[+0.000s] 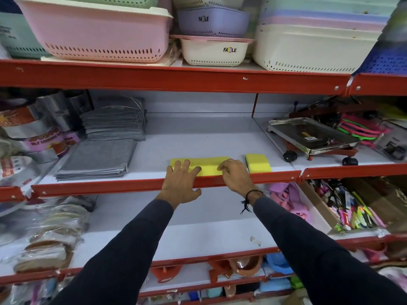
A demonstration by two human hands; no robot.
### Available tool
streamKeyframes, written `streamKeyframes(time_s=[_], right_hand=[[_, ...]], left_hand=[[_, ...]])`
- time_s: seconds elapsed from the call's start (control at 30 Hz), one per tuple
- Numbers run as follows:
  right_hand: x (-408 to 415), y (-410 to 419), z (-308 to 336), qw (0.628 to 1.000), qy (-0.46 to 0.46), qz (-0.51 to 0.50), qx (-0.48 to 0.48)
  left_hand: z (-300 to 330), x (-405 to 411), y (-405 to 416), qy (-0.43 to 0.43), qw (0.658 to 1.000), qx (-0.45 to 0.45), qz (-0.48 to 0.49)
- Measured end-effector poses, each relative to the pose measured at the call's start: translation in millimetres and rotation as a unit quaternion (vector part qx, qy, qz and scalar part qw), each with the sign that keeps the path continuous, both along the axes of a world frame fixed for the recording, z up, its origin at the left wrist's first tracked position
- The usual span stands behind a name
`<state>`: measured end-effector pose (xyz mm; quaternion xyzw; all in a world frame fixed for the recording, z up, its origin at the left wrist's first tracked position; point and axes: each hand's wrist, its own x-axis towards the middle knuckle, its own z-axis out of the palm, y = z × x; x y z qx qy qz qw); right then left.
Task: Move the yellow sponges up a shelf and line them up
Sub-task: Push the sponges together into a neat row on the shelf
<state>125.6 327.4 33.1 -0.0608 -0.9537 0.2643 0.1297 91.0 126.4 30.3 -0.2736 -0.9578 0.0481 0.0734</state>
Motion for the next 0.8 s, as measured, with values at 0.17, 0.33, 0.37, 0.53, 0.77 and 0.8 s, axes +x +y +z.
streamKeyframes(time_s=[0.17, 0.33, 0.37, 0.53, 0.77, 0.8], right_hand=[[3.9, 0.7, 5.6, 0.998, -0.010, 0.001, -0.066], [17.1, 33.2, 28.1, 0.999, 0.007, -0.043, -0.026], [19.5, 45.4, 28.7, 0.998, 0.001, -0.068, 0.003], [35.8, 63.8, 16.3, 0.985, -0.125, -0.084, 0.079], [30.9, 26.4, 8.4, 0.987, -0.124, -0.016, 0.096], [32.5, 24.9, 8.0, 0.986, -0.125, -0.020, 0.110]], left_hand=[[-3.4, 4.0, 7.8, 0.006, 1.000, -0.003, 0.007], [-4.6, 1.4, 2.2, 0.016, 1.000, -0.023, -0.005], [-5.9, 1.3, -0.3, 0.021, 0.999, -0.026, -0.010], [-9.9, 4.3, -1.5, 0.031, 0.999, -0.025, -0.018], [-12.3, 6.6, -3.7, 0.035, 0.999, -0.021, -0.018], [-11.9, 7.8, -4.0, 0.035, 0.999, -0.023, -0.016]])
